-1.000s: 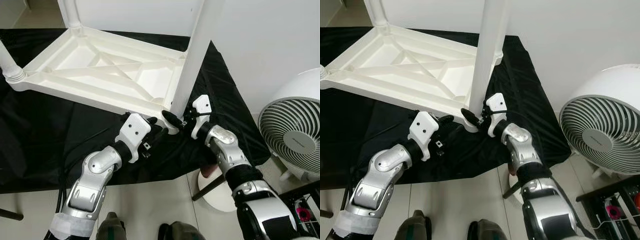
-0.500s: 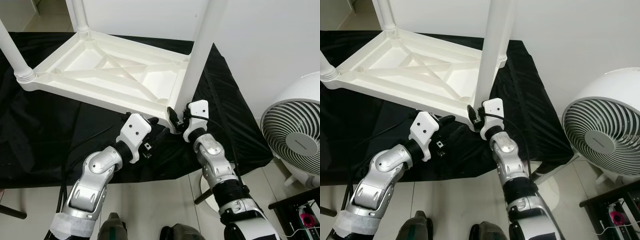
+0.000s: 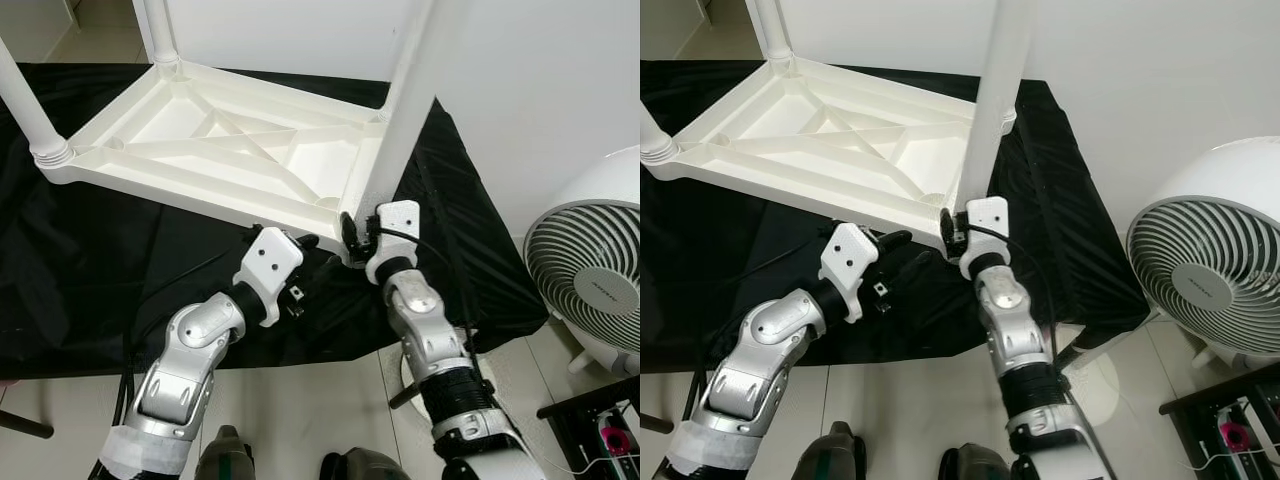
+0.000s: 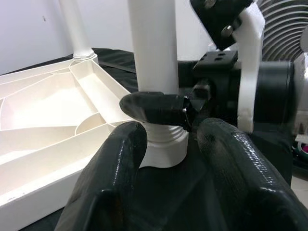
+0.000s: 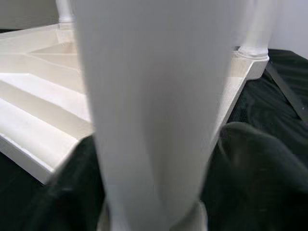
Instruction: Building children table
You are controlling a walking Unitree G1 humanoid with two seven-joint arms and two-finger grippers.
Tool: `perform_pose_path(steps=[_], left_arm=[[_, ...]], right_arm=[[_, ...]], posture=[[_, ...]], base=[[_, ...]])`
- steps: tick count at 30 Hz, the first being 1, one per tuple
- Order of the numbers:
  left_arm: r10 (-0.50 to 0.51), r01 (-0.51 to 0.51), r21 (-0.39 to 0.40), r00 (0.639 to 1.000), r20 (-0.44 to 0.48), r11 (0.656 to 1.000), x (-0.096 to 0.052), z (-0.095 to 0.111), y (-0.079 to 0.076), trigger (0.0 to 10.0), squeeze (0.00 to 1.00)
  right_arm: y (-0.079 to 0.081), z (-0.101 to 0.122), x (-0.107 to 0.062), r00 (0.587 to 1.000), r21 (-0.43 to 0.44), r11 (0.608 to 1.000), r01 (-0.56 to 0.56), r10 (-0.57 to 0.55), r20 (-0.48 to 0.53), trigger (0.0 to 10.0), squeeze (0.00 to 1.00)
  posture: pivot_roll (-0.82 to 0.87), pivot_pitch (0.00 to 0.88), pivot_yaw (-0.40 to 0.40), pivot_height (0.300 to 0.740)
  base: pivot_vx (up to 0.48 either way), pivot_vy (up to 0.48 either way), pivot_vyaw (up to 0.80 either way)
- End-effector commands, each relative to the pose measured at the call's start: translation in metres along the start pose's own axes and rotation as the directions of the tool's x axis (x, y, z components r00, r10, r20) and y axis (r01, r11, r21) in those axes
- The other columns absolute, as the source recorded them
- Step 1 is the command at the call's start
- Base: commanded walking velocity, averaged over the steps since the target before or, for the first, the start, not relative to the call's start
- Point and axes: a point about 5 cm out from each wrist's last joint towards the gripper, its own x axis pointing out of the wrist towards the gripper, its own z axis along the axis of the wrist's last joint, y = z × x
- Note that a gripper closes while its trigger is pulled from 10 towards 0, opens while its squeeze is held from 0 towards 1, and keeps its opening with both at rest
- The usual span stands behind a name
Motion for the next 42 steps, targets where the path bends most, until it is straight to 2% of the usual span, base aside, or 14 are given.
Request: perform_pose_path(steps=[1,4,5,9,11,12,16,23,24,26,27,30,41,42], left_arm=[[0.036,-0.036,-0.003,0.999,-0.006,0.999,0.000,-0.002,0.001,10.0,0.00],[0.035,-0.035,-0.001,0.999,-0.008,0.999,0.000,-0.003,0.001,10.0,0.00],[0.032,-0.032,-0.001,0.999,-0.010,0.999,0.000,-0.004,-0.001,10.0,0.00],[0.029,-0.029,0.000,1.000,-0.010,1.000,0.001,-0.003,-0.002,10.0,0.00],[0.019,-0.020,-0.005,1.000,-0.008,1.000,0.002,-0.003,-0.003,10.0,0.00],[0.019,-0.020,-0.005,1.000,-0.008,1.000,0.002,-0.003,-0.003,10.0,0.00],[-0.001,0.001,-0.018,1.000,-0.021,1.000,0.001,-0.005,-0.007,10.0,0.00],[-0.002,0.001,-0.018,1.000,-0.025,1.000,0.001,-0.005,-0.009,10.0,0.00],[0.001,-0.002,-0.022,1.000,-0.027,1.000,0.001,-0.006,-0.009,10.0,0.00],[0.003,-0.004,-0.024,1.000,-0.028,1.000,0.001,-0.006,-0.009,10.0,0.00],[0.006,-0.007,-0.020,1.000,-0.029,1.000,0.001,-0.006,-0.009,10.0,0.00],[0.011,-0.012,-0.018,1.000,-0.028,1.000,0.001,-0.005,-0.009,10.0,0.00],[0.022,-0.023,-0.028,0.999,-0.027,0.999,0.000,-0.005,-0.011,10.0,0.00],[0.022,-0.023,-0.030,0.999,-0.026,0.999,0.000,-0.005,-0.011,10.0,0.00]], right_arm=[[-0.002,-0.001,-0.001,1.000,0.016,1.000,-0.014,0.014,-0.006,10.0,1.00],[-0.005,0.001,-0.001,0.997,0.012,0.997,-0.075,0.076,-0.006,10.0,1.00],[-0.008,0.002,-0.001,0.983,-0.013,0.983,-0.184,0.184,-0.004,10.0,0.00],[-0.009,0.002,-0.002,0.967,-0.033,0.966,-0.255,0.255,-0.011,10.0,0.00],[-0.011,0.001,-0.002,0.940,-0.076,0.937,-0.342,0.342,-0.014,10.0,0.00],[-0.011,0.001,-0.002,0.940,-0.076,0.937,-0.342,0.342,-0.014,10.0,0.00],[-0.010,-0.001,0.001,0.883,-0.083,0.879,-0.470,0.469,-0.031,10.0,0.00],[-0.015,-0.003,0.009,0.847,-0.091,0.842,-0.532,0.527,-0.072,10.0,0.00],[-0.018,-0.004,0.011,0.844,-0.079,0.840,-0.536,0.531,-0.077,6.5,0.00],[-0.018,-0.004,0.012,0.845,-0.074,0.842,-0.535,0.530,-0.078,6.5,0.00],[-0.019,-0.005,0.013,0.847,-0.077,0.844,-0.531,0.525,-0.084,0.3,0.00],[-0.021,-0.008,0.014,0.849,-0.080,0.846,-0.527,0.520,-0.096,0.0,0.00],[-0.017,-0.014,0.012,0.855,-0.049,0.854,-0.518,0.514,-0.075,0.0,0.00],[-0.015,-0.014,0.011,0.868,-0.045,0.868,-0.495,0.491,-0.074,3.2,0.00]], posture=[[0.06,0.001,-0.073,0.740],[0.06,0.000,-0.074,0.740],[0.06,0.000,-0.076,0.740],[0.06,0.000,-0.076,0.740],[0.06,0.002,-0.075,0.740],[0.06,0.002,-0.075,0.740],[0.06,0.004,-0.069,0.740],[0.07,0.009,-0.070,0.740],[0.07,0.013,-0.073,0.740],[0.07,0.013,-0.073,0.740],[0.08,0.014,-0.076,0.740],[0.08,0.017,-0.080,0.740],[0.08,0.028,-0.086,0.740],[0.07,0.030,-0.087,0.740]], base=[[0.000,0.000,0.00],[0.000,0.000,0.00],[0.000,0.000,0.00],[0.000,0.000,0.00],[0.000,0.000,0.00],[0.000,0.000,0.00],[0.000,0.000,0.00],[0.000,0.000,0.00],[0.000,0.000,0.00],[0.000,0.000,0.00],[0.000,0.000,0.00],[0.000,0.000,0.00],[0.000,0.000,0.00],[0.000,0.000,0.00]])
